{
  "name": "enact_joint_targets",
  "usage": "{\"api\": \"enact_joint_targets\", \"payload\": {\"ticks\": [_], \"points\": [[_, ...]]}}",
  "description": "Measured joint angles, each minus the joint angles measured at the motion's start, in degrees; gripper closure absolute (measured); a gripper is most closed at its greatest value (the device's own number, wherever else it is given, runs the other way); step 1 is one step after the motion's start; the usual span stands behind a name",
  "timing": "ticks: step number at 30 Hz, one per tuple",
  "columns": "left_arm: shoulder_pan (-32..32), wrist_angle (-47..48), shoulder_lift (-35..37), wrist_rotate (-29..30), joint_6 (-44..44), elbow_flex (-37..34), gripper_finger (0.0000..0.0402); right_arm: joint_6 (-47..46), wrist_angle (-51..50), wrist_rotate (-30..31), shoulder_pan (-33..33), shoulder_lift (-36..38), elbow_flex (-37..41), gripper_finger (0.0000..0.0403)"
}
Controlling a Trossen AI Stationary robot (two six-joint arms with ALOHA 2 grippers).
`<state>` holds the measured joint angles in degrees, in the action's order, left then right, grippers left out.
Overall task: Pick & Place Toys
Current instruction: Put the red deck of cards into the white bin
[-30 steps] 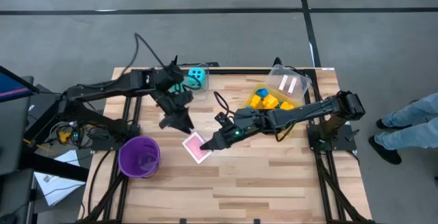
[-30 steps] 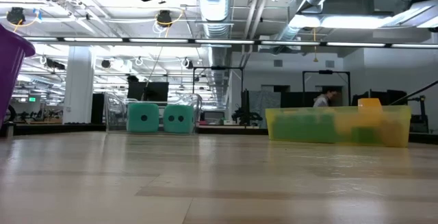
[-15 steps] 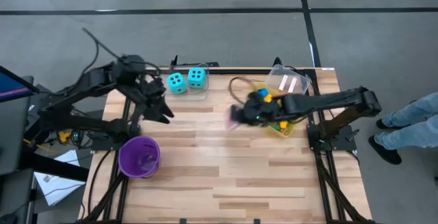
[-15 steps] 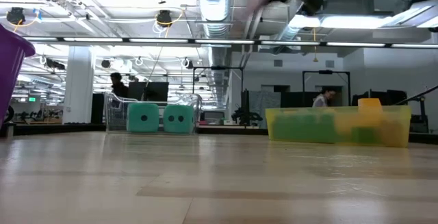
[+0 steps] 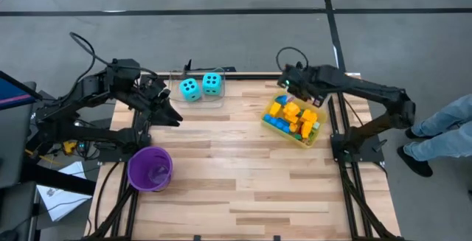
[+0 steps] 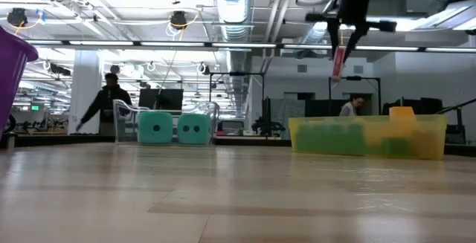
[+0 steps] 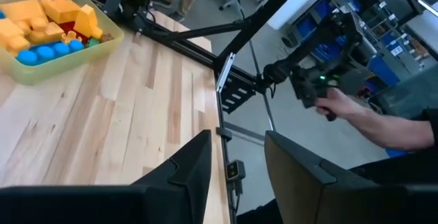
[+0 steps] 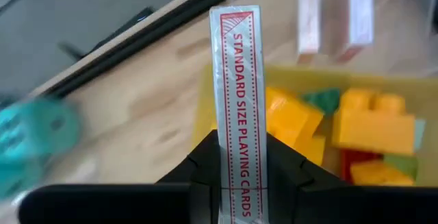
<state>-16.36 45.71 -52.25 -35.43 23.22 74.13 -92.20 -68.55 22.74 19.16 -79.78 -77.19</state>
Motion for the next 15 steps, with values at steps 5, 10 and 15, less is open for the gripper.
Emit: {"api": "enact_joint_targets", "payload": {"ticks": [5,10,15], "points": [[0.62,-0.11,0.02,0.42,1.38,0.0,0.0284,3.61,-0.03,-1.52,9.18,-2.38,-0.01,0.0339],[3.12,-1.37,0.16,2.66,2.81,0.0,0.0297,7.06,0.65,-1.73,15.56,-6.33,0.08,0.0339],[6.55,-5.85,0.15,5.75,5.63,0.0,0.0307,10.63,1.53,-2.21,20.12,-9.98,0.04,0.0339]]}}
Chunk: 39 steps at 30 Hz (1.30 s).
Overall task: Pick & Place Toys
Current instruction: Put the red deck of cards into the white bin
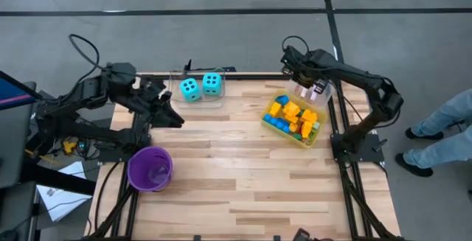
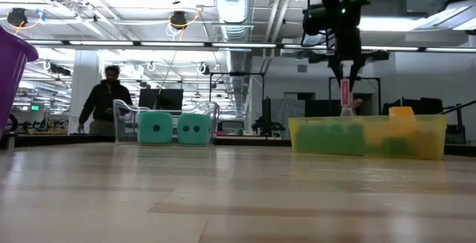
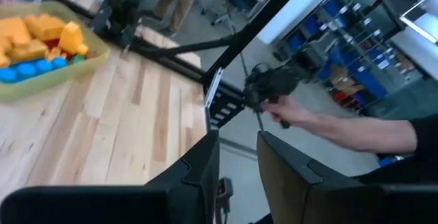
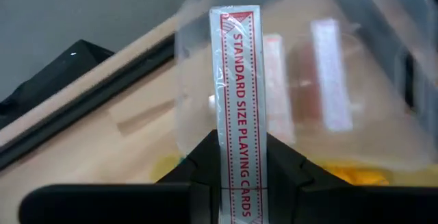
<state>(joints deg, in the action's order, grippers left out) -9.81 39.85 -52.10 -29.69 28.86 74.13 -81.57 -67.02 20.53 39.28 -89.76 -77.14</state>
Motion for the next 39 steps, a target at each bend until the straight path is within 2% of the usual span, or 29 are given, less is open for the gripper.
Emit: {"api": "enact_joint_targets", "payload": {"ticks": [4,9,14,20,26,39], "points": [[2.29,-3.07,0.0,2.26,1.73,0.0,0.031,4.42,4.38,-0.95,2.79,-2.11,-0.01,0.0339],[3.9,-4.48,-0.01,4.59,3.47,0.0,0.0312,7.13,5.17,-1.03,5.23,-4.89,0.0,0.0339],[4.9,-4.88,-0.06,7.29,3.59,0.0,0.0312,9.6,6.42,-1.12,6.33,-7.39,0.0,0.0339],[4.93,-5.84,-0.54,7.71,3.58,-0.02,0.0312,10.94,6.83,-1.61,6.67,-9.85,0.06,0.0339],[4.97,-5.73,-0.57,8.97,3.61,-0.02,0.0312,10.36,12.48,-4.86,7.42,-9.29,5.5,0.0339],[4.97,-6.86,-0.57,9.2,4.64,-0.02,0.0312,11.23,21.11,-6.08,7.77,-7.96,12.67,0.034]]}}
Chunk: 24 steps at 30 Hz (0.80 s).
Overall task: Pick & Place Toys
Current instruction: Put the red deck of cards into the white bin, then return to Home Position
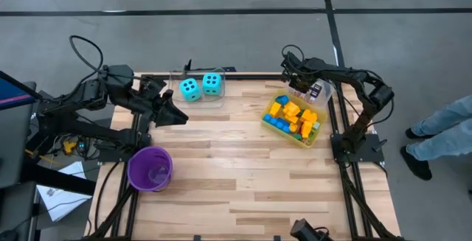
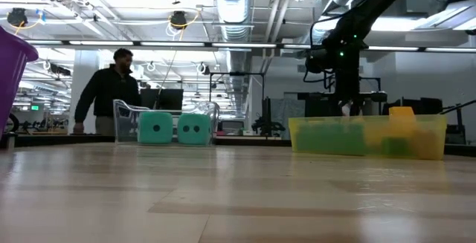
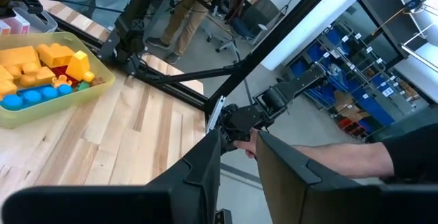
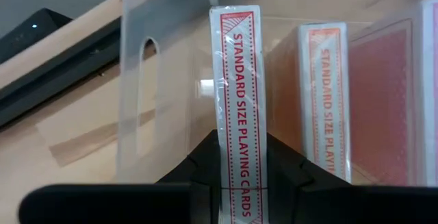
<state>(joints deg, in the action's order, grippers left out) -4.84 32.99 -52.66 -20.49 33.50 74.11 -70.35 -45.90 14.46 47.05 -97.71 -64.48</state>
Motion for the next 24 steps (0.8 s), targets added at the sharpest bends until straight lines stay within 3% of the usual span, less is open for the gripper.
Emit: {"api": "enact_joint_targets", "payload": {"ticks": [5,24], "points": [[0.0,-0.02,0.0,0.0,0.02,0.0,0.0312,0.58,1.41,-0.06,0.29,0.0,0.2,0.0338],[-0.02,-0.02,0.0,-0.08,-0.03,0.0,0.0312,-1.22,-1.09,-2.19,0.24,0.0,-0.28,0.0222]]}}
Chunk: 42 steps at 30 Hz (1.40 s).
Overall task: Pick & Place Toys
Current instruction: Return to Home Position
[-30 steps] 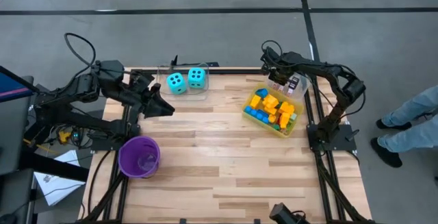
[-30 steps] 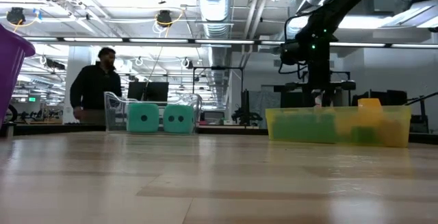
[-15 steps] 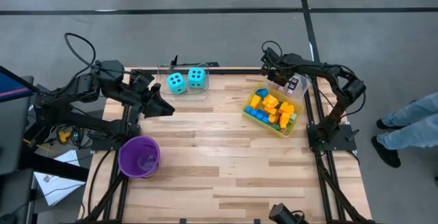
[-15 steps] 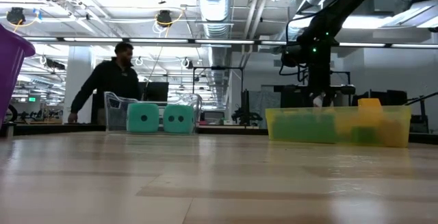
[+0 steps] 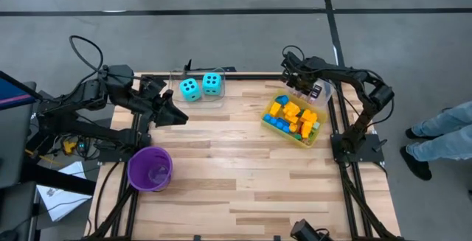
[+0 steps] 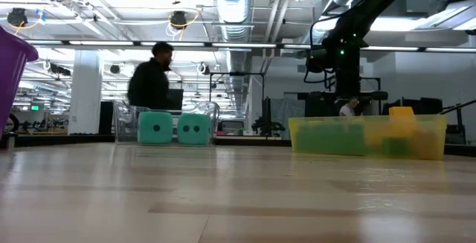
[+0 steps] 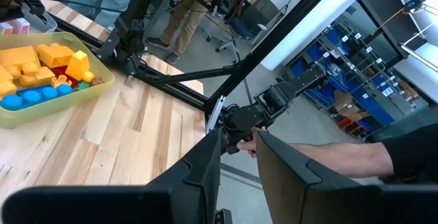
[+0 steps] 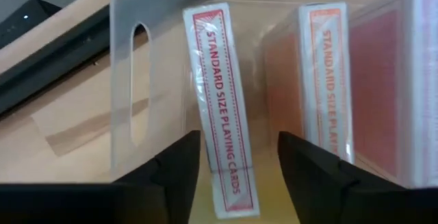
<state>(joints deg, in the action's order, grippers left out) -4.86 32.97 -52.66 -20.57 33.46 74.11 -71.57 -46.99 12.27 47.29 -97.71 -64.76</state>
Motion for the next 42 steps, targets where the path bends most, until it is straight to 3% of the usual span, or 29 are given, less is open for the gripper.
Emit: {"api": "enact_joint_targets", "payload": {"ticks": [7,14,20,26,34,36,39,42], "points": [[-0.04,0.0,0.0,-0.17,-0.05,0.0,0.0312,1.12,-5.9,0.68,-0.66,0.31,-5.86,0.0183],[-0.04,0.0,0.0,-0.16,-0.16,0.0,0.0312,2.05,-5.99,3.08,-3.48,6.17,-10.85,0.0176],[-0.04,0.0,0.0,-0.07,-3.13,0.0,0.0312,14.23,-1.63,0.03,-8.38,15.53,-11.44,0.0186],[-0.02,0.8,0.02,3.52,-10.16,0.0,0.0312,21.13,-0.06,-1.73,-20.1,23.84,-11.47,0.0234],[-0.02,-0.65,0.17,9.12,-22.22,-2.01,0.0327,18.43,2.72,4.16,-40.72,25.55,-11.47,0.0364],[-0.02,-4.38,0.97,9.54,-24.38,-5.25,0.0348,16.18,4.52,7.12,-45.66,25.22,-11.47,0.0392],[0.02,-15.23,3.53,9.81,-24.68,-12.7,0.0389,12.18,6.61,12.22,-52.01,25.24,-11.47,0.0394],[0.13,-25.06,7.64,9.85,-25.37,-21.81,0.0395,10.67,8.35,17.74,-58.18,25.22,-11.44,0.0401]]}}
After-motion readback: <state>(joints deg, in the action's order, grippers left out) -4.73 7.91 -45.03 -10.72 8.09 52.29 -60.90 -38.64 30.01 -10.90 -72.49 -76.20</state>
